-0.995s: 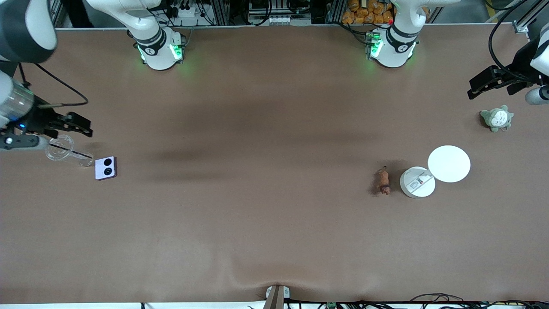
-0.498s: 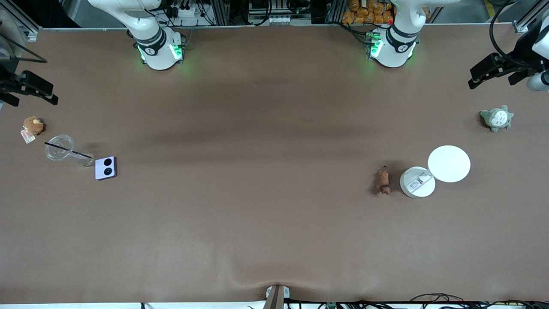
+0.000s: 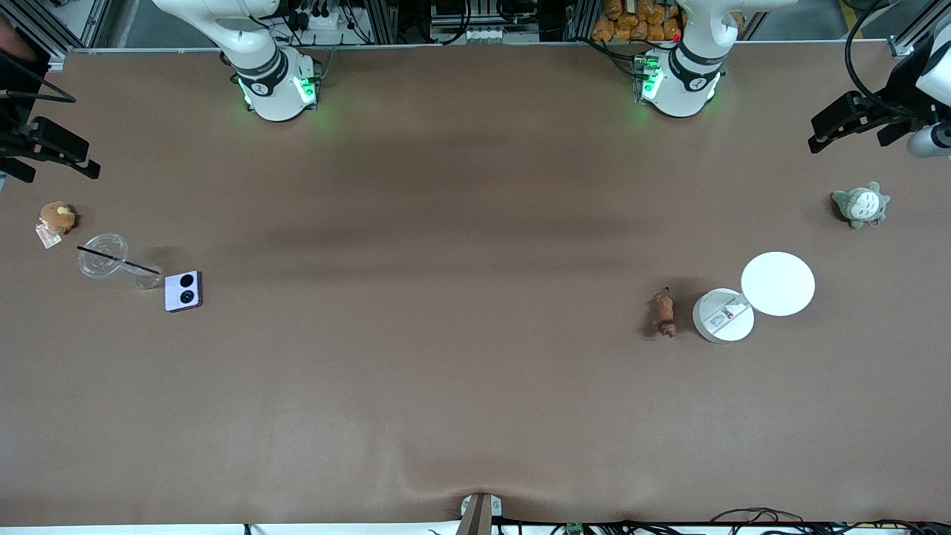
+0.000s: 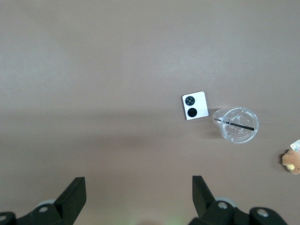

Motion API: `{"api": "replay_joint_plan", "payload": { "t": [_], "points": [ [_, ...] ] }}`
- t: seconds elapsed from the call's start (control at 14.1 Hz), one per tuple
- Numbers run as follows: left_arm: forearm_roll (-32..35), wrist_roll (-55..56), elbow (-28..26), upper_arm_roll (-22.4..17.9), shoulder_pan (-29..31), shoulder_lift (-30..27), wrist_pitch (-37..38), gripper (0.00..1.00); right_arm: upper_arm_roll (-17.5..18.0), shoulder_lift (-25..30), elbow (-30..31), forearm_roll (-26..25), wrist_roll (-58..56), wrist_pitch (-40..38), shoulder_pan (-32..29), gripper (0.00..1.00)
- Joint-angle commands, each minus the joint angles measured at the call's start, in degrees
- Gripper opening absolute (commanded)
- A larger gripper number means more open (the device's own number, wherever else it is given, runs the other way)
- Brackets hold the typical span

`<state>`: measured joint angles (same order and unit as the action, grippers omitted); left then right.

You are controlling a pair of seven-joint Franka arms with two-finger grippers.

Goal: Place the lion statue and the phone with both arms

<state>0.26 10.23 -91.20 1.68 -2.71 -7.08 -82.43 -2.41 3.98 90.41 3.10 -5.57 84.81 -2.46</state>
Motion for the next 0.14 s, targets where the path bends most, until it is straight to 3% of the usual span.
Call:
{"api": "replay_joint_plan", "payload": {
  "t": [0.0, 0.07],
  "points": [
    [-0.7, -0.6, 1.6, 0.2, 0.3, 0.1, 1.4, 1.00, 0.7, 1.0, 0.9, -0.1, -0.8, 0.4, -1.1, 1.00],
    [-0.6, -0.7, 1.6, 0.2, 0.4, 0.1, 1.5, 1.00, 0.7, 1.0, 0.9, -0.2, -0.8, 1.1, -1.1, 1.00]
  ]
}}
